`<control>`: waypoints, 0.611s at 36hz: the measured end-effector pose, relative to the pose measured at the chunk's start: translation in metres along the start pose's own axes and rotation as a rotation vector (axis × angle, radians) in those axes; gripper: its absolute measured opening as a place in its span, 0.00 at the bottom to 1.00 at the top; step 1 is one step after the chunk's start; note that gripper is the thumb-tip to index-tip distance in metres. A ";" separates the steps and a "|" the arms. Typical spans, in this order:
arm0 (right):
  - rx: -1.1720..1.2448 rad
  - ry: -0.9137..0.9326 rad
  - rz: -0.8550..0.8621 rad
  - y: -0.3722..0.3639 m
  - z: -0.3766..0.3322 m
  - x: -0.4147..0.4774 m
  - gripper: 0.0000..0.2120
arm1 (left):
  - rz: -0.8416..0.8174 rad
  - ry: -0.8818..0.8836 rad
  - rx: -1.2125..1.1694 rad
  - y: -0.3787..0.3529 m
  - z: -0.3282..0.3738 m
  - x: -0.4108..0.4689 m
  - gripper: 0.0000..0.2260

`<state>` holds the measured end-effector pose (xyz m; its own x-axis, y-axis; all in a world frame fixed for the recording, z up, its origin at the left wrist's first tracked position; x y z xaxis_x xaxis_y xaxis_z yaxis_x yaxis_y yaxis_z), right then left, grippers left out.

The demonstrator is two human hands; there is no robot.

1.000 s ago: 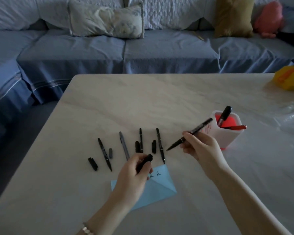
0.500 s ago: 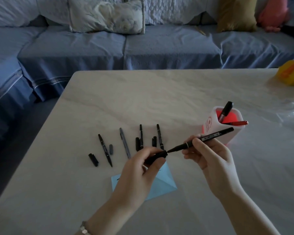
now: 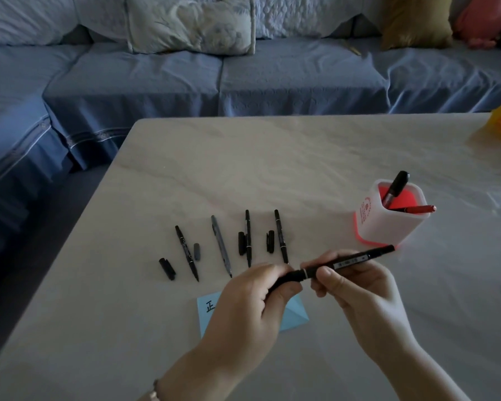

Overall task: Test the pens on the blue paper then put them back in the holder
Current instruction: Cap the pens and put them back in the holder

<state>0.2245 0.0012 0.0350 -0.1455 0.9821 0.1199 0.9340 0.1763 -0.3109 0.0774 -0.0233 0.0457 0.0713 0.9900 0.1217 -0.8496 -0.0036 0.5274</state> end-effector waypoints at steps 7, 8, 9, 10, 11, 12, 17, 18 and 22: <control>0.038 0.033 -0.008 0.001 0.000 0.000 0.19 | -0.211 0.268 -0.363 -0.005 0.004 0.007 0.08; 0.036 0.010 0.034 0.002 0.004 0.000 0.21 | -0.207 0.270 -0.328 -0.007 0.004 0.010 0.08; 0.021 -0.018 0.087 0.004 0.010 0.000 0.23 | -0.189 0.248 -0.268 -0.010 0.003 0.013 0.09; -0.006 -0.053 0.136 0.005 0.014 -0.001 0.24 | -0.167 0.214 -0.203 -0.013 0.003 0.016 0.10; -0.036 -0.086 0.167 0.007 0.018 0.000 0.21 | -0.161 0.184 -0.140 -0.016 0.003 0.018 0.09; -0.045 -0.114 0.187 0.008 0.019 0.000 0.15 | -0.183 0.166 -0.077 -0.020 0.002 0.021 0.08; -0.208 -0.137 0.337 0.032 0.006 0.016 0.10 | -0.269 0.166 0.385 -0.033 -0.022 0.046 0.16; -0.342 -0.135 0.370 0.042 0.001 0.021 0.10 | -0.233 0.192 0.451 -0.034 -0.032 0.054 0.15; -0.892 -0.101 0.334 0.083 -0.027 0.043 0.08 | -0.067 0.311 0.544 -0.037 -0.059 0.086 0.09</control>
<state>0.3046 0.0563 0.0394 0.1846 0.9810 0.0603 0.8309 -0.1885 0.5235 0.0837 0.0707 -0.0128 -0.1097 0.9850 -0.1330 -0.4551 0.0692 0.8878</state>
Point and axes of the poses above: each hand's wrist, its own x-axis towards the middle knuckle, its own y-axis out of the back of the hand, z = x × y, the point moved 2 cm from there along x, towards the middle knuckle, and after that the axes turned 7 degrees about y, right-handed, at the moved point
